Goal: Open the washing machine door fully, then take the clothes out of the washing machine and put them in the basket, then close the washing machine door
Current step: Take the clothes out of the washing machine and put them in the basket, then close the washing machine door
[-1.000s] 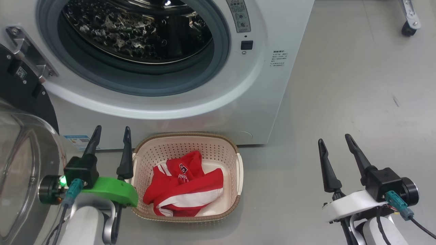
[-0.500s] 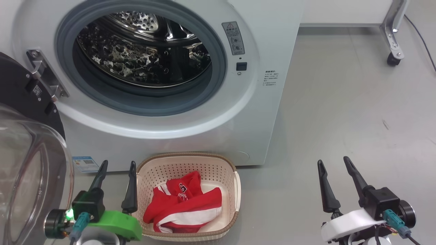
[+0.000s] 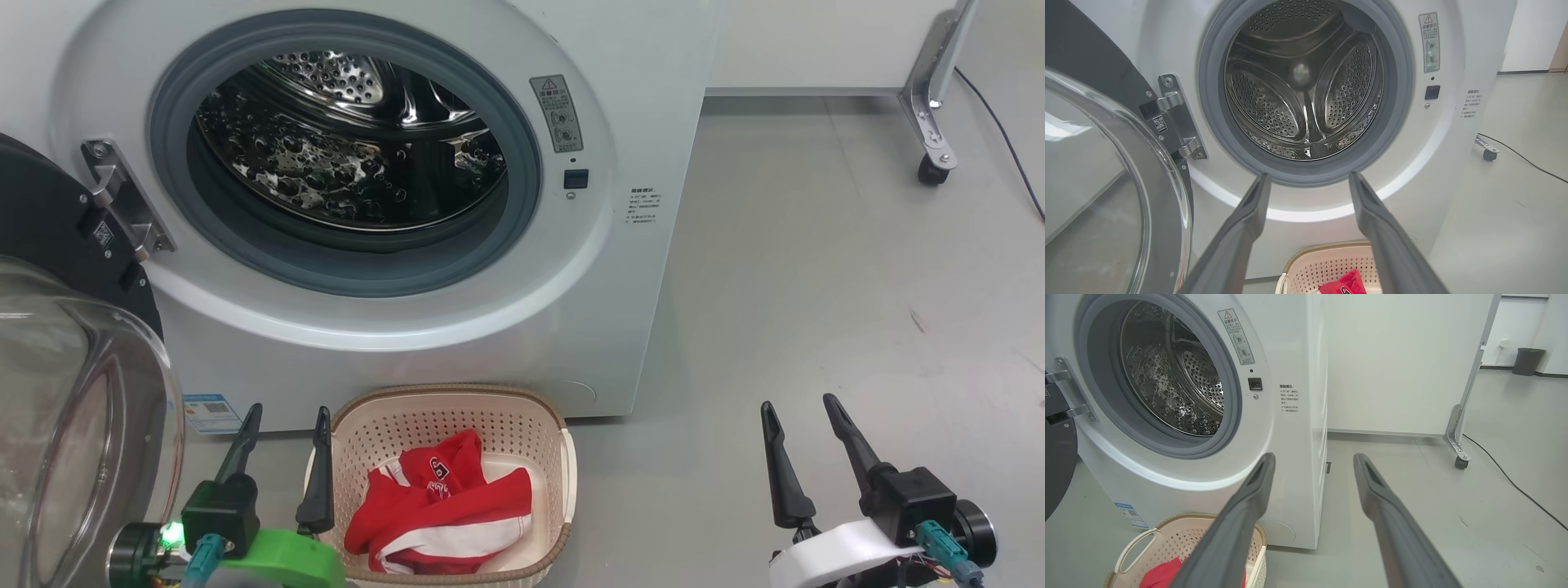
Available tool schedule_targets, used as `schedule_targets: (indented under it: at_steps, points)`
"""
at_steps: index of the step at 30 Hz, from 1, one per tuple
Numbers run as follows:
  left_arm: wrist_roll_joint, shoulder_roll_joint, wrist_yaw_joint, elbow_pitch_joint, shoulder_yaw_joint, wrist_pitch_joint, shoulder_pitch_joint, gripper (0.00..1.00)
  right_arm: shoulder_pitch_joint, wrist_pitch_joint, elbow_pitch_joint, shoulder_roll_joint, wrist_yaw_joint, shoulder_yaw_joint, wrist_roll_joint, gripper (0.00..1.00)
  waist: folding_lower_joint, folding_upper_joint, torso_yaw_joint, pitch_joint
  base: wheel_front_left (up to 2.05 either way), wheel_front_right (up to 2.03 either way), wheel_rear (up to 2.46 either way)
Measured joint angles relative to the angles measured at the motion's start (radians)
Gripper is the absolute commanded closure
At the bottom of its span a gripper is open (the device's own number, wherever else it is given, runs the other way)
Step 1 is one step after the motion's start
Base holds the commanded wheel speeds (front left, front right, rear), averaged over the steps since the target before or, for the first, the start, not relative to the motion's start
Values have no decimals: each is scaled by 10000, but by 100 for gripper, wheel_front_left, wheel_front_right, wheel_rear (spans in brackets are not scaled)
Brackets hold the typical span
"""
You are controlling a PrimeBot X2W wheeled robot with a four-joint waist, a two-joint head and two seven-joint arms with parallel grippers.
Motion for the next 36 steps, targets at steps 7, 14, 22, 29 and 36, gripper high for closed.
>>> schedule_targets:
  at_steps: [7,14,22,29,36]
  points:
    - [42,8,36,-178,-61,125,111,0,85,0,-36,4,0,21,0,0,0,0,58,-81,0,0,0]
    - [113,65,115,-349,-98,284,256,0,90,0,-77,6,0,50,2,0,0,0,79,-132,0,0,0]
    - [119,104,125,-616,-136,395,306,0,109,0,-151,10,-4,71,2,0,0,0,99,-137,0,0,0]
    - [221,121,128,-792,-182,479,397,0,121,0,-196,10,-12,71,2,0,0,0,133,-132,-6,22,-16]
    - [221,128,203,-972,-192,564,451,0,128,0,-199,8,-12,77,13,0,0,0,159,-197,-10,24,-14]
